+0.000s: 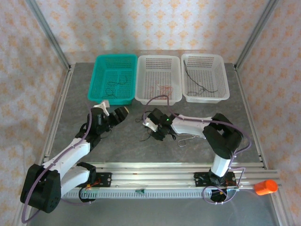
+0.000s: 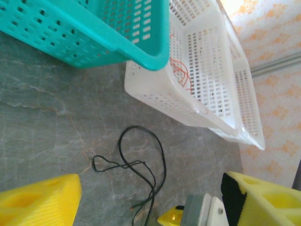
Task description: Untangle the cables
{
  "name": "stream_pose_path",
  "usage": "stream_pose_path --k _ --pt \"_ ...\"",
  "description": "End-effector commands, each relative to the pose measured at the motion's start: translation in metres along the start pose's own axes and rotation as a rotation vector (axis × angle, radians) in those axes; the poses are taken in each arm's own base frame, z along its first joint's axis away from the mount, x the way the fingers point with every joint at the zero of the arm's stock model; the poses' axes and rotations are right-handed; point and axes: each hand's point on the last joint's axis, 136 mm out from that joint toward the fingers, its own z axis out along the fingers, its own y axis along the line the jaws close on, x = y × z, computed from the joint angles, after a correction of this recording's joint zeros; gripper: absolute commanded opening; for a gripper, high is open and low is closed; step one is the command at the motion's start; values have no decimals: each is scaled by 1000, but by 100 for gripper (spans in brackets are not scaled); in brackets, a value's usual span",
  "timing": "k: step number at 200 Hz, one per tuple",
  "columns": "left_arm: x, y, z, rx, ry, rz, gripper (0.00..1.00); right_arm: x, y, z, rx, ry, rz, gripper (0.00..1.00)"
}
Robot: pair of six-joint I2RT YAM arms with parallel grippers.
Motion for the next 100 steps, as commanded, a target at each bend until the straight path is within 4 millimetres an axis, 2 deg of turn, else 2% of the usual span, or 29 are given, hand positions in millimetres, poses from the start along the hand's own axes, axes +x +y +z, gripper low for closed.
stream_pose_path --k 1,44,52,100 --pt "-1 -10 5 0 4 40 79 -9 -11 -4 41 -36 28 16" --pt "11 -18 15 -9 34 76 79 -9 -12 -29 51 -66 65 3" --pt "14 -19 17 -11 42 76 79 -11 -13 -37 58 -85 78 0" --pt "29 -22 32 -21 86 86 79 -26 -11 -99 44 -211 128 0"
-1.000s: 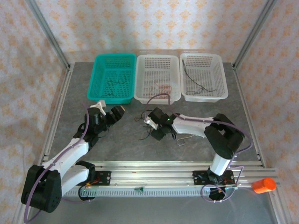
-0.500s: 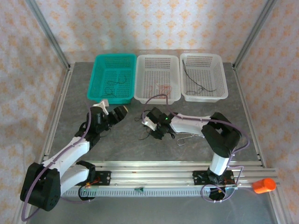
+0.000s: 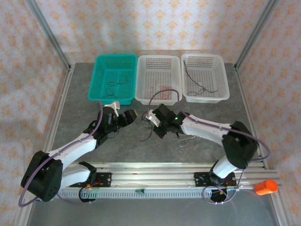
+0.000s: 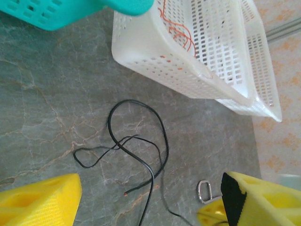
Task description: Untangle the cables
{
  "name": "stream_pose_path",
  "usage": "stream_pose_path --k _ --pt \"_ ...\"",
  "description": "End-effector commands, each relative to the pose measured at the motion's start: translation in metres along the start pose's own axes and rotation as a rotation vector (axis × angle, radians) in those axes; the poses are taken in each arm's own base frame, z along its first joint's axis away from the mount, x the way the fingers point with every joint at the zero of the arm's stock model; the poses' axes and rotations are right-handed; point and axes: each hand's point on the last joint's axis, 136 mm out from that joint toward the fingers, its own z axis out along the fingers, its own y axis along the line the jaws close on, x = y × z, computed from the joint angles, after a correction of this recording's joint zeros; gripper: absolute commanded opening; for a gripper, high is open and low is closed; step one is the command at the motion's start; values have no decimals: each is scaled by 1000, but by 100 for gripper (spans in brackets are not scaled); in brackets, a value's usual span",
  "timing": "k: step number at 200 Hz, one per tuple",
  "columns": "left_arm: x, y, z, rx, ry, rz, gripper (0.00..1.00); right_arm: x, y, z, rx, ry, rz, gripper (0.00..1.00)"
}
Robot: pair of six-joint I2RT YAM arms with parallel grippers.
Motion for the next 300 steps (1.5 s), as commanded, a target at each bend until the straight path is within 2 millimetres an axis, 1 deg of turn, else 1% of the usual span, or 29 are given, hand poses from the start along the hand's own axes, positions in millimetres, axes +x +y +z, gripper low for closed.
stream_pose_path --k 1,24,41,51,81,97,117,147,159,176,201,221,232,244,257,275,291,300 --pt "-8 -11 6 5 -21 19 79 -7 -3 -32 9 -35 49 0" --pt "-1 -16 11 3 0 42 80 -31 -3 -67 -2 -136 65 0" --pt "3 -19 13 -7 7 76 81 -44 -6 -87 6 -182 68 0" --pt "7 -20 15 -15 14 98 81 -48 -7 -94 11 -193 67 0" --pt "18 -18 21 -51 39 140 81 -55 -9 -106 22 -209 66 0" --pt "23 -19 25 -62 43 167 82 -64 -9 -118 17 -249 80 0" --pt "29 -29 30 -35 51 195 83 -74 -9 -132 8 -298 93 0" --pt "43 -50 33 30 60 286 88 -80 -15 -139 37 -317 112 0" --pt "49 -54 30 32 52 332 87 -84 -21 -141 66 -328 128 0" --pt "54 -53 27 25 41 368 87 -89 -28 -144 101 -334 148 0" --pt "51 -45 18 -15 -3 385 86 -94 -32 -143 121 -327 158 0" --pt "47 -42 12 -38 -34 395 86 -97 -30 -142 106 -332 162 0" --pt "46 -45 10 -36 -43 429 87 -99 -28 -142 91 -334 162 0" --pt "45 -52 11 -12 -51 439 89 -102 -25 -143 75 -337 167 0" --pt "47 -62 16 13 -36 447 92 -104 -23 -143 57 -337 168 0" --pt "47 -76 23 28 -34 472 93 -106 -21 -144 44 -340 177 0" --pt "44 -80 29 14 -49 476 93 -109 -18 -149 25 -351 180 0" --pt "40 -77 33 -11 -66 462 93 -110 -16 -150 9 -357 181 0"
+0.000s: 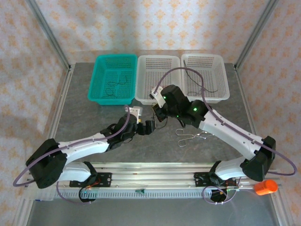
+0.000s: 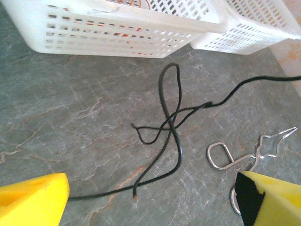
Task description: Untangle the cables
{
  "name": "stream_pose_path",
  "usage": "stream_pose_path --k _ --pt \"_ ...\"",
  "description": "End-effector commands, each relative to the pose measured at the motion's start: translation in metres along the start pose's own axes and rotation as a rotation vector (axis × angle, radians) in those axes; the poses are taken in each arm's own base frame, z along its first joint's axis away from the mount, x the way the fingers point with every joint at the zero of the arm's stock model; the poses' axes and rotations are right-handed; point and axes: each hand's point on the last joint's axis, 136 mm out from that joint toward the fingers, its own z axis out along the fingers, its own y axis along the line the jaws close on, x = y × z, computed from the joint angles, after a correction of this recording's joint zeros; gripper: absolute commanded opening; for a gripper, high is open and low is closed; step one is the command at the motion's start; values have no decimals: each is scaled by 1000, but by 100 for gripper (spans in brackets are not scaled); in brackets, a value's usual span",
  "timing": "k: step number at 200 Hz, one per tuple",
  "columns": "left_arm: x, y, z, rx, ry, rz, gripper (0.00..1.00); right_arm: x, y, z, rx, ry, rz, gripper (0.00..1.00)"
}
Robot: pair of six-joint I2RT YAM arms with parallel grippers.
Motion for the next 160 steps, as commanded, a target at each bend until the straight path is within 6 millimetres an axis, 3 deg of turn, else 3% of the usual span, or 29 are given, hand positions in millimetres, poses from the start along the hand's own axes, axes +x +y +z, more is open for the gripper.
stream_pose_path --k 1,39,71,115,160 --pt "-24 -8 6 -22 -77 11 93 -14 4 -11 -35 -30 31 0" --pt "-31 -1 26 -88 -110 -26 93 -26 13 -22 -88 -62 34 0" --pt "-17 13 46 -171 -62 -79 91 -35 14 -36 -94 -98 32 0" --pt "-2 26 49 -217 -25 -89 72 -51 4 -67 -42 -169 20 0" --pt "10 36 46 -235 -10 -112 66 -64 -5 -88 10 -216 8 0"
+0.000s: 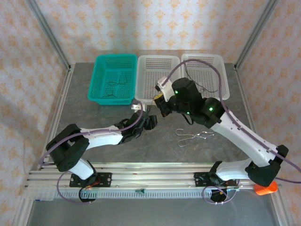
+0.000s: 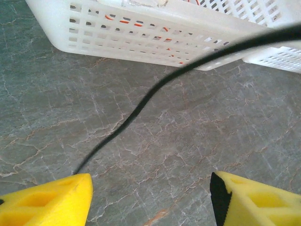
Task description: Untangle the cables
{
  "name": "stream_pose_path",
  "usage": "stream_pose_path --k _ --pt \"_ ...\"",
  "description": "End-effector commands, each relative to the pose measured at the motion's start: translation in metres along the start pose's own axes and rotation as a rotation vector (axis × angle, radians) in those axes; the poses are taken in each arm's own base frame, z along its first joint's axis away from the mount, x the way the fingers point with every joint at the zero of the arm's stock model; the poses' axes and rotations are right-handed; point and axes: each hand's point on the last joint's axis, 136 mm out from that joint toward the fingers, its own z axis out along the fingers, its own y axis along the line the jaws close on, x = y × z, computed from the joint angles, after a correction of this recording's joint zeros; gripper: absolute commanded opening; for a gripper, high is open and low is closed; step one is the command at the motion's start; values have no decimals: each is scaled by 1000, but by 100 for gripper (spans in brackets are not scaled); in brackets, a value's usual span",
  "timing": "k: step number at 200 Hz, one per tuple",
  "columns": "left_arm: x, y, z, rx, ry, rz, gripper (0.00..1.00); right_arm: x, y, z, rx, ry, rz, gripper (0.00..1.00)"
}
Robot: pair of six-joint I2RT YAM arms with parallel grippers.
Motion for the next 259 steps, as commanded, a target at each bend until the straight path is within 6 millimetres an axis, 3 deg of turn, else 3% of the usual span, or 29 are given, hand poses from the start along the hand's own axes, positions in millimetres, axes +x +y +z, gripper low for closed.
stream_pose_path --k 1,49,118,160,164,216,259 --pt "7 14 -1 -46 -2 -19 66 -14 -10 -20 54 -40 -12 0" --pt "18 25 -1 -65 14 -31 47 -27 -18 -38 101 -76 -20 0" --pt "31 35 -1 -70 35 -52 45 -51 -27 -66 161 -166 -10 0" --pt "33 40 -2 -79 36 -56 46 -58 -42 -72 247 -193 16 0" --pt "33 41 -2 -82 37 -56 46 -62 -43 -86 255 -229 22 0" --pt "40 46 0 -86 53 -66 44 -92 -56 -138 327 -429 84 0" --pt "39 46 -1 -87 50 -68 44 -83 -65 -131 378 -391 89 0"
